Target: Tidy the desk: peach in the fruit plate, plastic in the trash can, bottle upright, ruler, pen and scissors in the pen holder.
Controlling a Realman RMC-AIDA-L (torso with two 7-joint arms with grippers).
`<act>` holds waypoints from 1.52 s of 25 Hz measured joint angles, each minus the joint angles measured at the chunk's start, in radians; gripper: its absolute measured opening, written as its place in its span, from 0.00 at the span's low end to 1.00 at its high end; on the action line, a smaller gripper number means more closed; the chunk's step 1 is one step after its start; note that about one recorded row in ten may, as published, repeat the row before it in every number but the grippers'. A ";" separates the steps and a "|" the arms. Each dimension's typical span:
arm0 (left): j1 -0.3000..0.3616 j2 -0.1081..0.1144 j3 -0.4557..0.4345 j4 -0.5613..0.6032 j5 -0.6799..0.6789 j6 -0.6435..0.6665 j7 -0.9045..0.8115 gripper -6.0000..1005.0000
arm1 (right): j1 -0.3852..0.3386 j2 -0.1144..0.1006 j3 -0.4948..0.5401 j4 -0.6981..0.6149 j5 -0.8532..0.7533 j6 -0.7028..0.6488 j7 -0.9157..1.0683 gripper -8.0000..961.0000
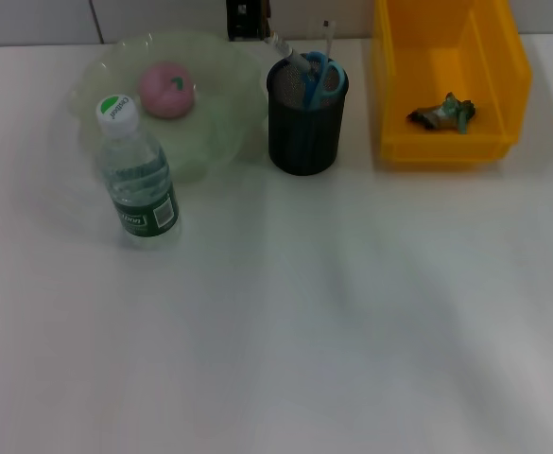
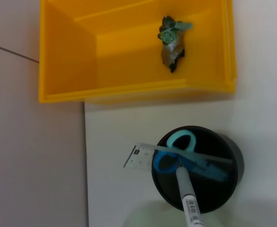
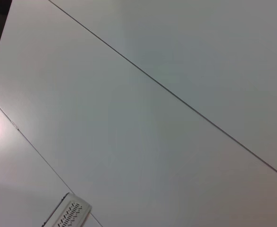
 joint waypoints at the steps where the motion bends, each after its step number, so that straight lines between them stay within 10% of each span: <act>1: 0.000 0.000 0.000 0.000 0.000 0.000 0.000 0.14 | 0.000 0.000 0.000 0.001 -0.003 0.000 -0.002 0.63; 32: 0.026 -0.005 0.151 -0.039 0.001 -0.100 -0.091 0.21 | -0.005 0.002 0.003 0.016 -0.010 0.026 -0.013 0.63; 34: 0.029 -0.005 0.151 -0.033 0.001 -0.101 -0.092 0.44 | -0.005 0.002 0.001 0.016 -0.010 0.027 -0.013 0.63; 38: 0.057 -0.005 0.143 0.024 -0.001 -0.104 -0.094 0.59 | -0.003 0.000 0.000 0.016 -0.010 0.028 -0.013 0.63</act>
